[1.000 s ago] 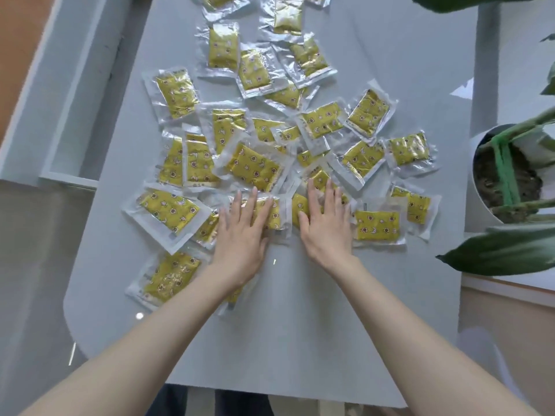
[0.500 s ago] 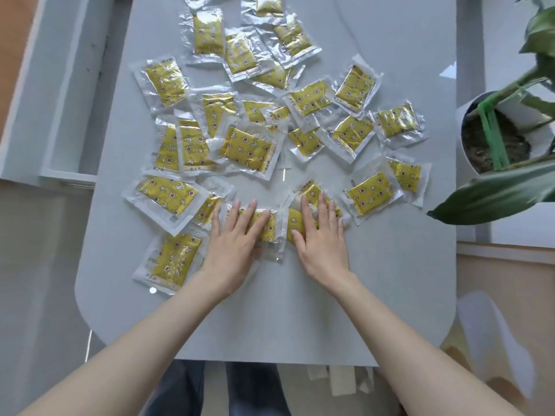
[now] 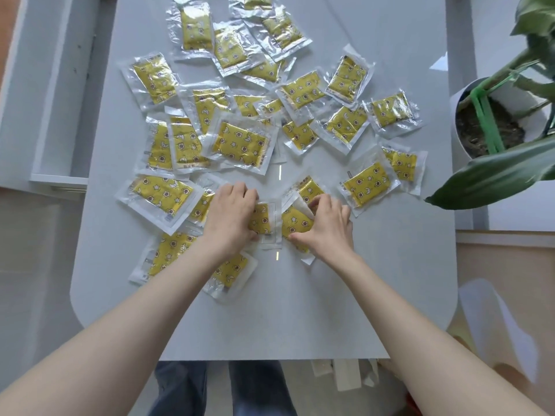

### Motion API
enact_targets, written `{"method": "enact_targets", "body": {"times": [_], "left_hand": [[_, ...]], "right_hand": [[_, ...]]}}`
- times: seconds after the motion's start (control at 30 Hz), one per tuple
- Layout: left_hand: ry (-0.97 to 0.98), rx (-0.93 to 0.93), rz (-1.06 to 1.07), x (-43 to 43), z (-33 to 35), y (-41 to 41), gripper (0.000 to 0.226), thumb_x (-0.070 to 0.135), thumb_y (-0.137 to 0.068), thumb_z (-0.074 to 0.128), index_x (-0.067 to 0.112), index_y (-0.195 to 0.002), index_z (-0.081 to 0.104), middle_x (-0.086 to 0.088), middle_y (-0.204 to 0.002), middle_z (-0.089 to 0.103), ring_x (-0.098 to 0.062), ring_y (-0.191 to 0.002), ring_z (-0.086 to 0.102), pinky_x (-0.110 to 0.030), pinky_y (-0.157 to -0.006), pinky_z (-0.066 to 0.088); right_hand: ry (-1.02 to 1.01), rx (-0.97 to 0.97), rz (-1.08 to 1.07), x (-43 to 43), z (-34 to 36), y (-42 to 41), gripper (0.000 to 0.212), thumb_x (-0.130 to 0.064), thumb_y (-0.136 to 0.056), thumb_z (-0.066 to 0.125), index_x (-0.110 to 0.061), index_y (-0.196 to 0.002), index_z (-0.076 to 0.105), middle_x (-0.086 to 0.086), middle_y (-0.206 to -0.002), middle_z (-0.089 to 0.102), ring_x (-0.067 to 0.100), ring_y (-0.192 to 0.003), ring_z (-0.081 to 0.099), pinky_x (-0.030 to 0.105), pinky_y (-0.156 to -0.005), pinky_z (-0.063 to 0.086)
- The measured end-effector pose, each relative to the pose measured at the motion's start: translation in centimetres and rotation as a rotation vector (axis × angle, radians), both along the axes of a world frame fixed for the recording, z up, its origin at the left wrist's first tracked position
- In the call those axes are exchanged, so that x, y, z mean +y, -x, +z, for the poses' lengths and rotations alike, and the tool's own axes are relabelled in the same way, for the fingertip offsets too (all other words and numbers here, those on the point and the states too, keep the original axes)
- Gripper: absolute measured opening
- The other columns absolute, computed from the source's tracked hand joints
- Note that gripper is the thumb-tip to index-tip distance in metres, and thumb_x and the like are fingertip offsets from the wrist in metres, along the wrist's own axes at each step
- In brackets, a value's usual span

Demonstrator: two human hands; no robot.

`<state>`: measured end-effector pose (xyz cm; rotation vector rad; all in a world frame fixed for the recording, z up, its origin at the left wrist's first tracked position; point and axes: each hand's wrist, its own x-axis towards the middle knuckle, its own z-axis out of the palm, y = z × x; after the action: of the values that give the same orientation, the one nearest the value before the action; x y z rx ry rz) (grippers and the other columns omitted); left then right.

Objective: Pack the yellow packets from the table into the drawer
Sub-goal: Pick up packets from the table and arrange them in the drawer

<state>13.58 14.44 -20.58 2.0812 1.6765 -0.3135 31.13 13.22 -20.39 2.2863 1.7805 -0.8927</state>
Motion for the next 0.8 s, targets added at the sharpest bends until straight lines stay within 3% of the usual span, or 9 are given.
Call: {"method": "enact_targets", "body": {"times": [0.17, 0.33, 0.43, 0.53, 0.6, 0.67, 0.8], "left_hand": [[0.059, -0.087, 0.077, 1.0, 0.8, 0.0, 0.050, 0.033, -0.075, 0.075, 0.013, -0.112, 0.048, -0.005, -0.109, 0.053, -0.026, -0.101, 0.051, -0.033, -0.080, 0.036], [0.074, -0.339, 0.308, 1.5, 2.4, 1.3, 0.031, 0.024, -0.077, 0.074, 0.013, -0.093, 0.050, -0.002, -0.090, 0.058, -0.026, -0.085, 0.055, -0.029, -0.063, 0.036], [0.034, -0.480, 0.478, 1.9, 2.9, 1.9, 0.032, 0.029, -0.075, 0.076, 0.007, -0.093, 0.060, -0.005, -0.092, 0.064, -0.024, -0.083, 0.057, -0.032, -0.066, 0.044], [0.057, -0.571, 0.659, 2.1, 3.1, 2.2, 0.038, 0.035, -0.076, 0.076, 0.007, -0.075, 0.049, -0.004, -0.074, 0.053, -0.024, -0.071, 0.049, -0.035, -0.061, 0.043], [0.100, -0.657, 0.755, 2.0, 3.1, 2.2, 0.033, 0.034, -0.077, 0.074, 0.010, -0.089, 0.056, -0.003, -0.085, 0.061, -0.021, -0.080, 0.057, -0.037, -0.068, 0.051], [0.185, -0.770, 0.902, 1.7, 2.8, 2.2, 0.042, 0.031, -0.078, 0.074, 0.011, -0.111, 0.058, -0.005, -0.106, 0.066, -0.021, -0.096, 0.063, -0.041, -0.082, 0.055], [0.416, -1.030, 1.182, 1.1, 1.9, 2.4, 0.051, 0.024, -0.080, 0.072, -0.003, -0.118, 0.053, -0.018, -0.108, 0.067, -0.030, -0.097, 0.067, -0.044, -0.084, 0.055]], "right_hand": [[0.098, -0.049, -0.013, 0.1, 0.2, -0.4, 0.056, -0.048, -0.065, 0.081, -0.020, -0.102, 0.049, 0.003, -0.120, 0.046, 0.024, -0.120, 0.039, 0.034, -0.097, 0.036], [0.085, 0.112, -0.079, 0.3, 1.6, -1.4, 0.047, -0.028, -0.069, 0.080, -0.019, -0.096, 0.042, -0.001, -0.096, 0.057, 0.024, -0.090, 0.057, 0.030, -0.070, 0.040], [0.016, 0.254, -0.232, 1.7, 2.7, -2.3, 0.050, -0.023, -0.066, 0.081, -0.019, -0.099, 0.043, 0.003, -0.097, 0.063, 0.025, -0.088, 0.062, 0.037, -0.074, 0.052], [0.034, 0.304, -0.316, 3.5, 3.0, -2.8, 0.054, -0.020, -0.069, 0.081, -0.021, -0.107, 0.043, 0.006, -0.106, 0.065, 0.025, -0.093, 0.065, 0.043, -0.083, 0.054], [0.087, 0.270, -0.317, 4.2, 2.7, -2.8, 0.057, -0.019, -0.072, 0.081, -0.017, -0.117, 0.044, 0.006, -0.112, 0.062, 0.024, -0.101, 0.061, 0.040, -0.087, 0.051], [0.127, 0.228, -0.322, 4.4, 2.2, -2.6, 0.061, -0.022, -0.073, 0.080, -0.013, -0.122, 0.045, 0.007, -0.119, 0.059, 0.025, -0.111, 0.056, 0.038, -0.091, 0.048], [0.125, 0.101, -0.322, 3.7, 1.2, -1.4, 0.083, -0.037, -0.073, 0.079, -0.007, -0.136, 0.035, 0.014, -0.139, 0.040, 0.030, -0.130, 0.039, 0.038, -0.101, 0.038]]}}
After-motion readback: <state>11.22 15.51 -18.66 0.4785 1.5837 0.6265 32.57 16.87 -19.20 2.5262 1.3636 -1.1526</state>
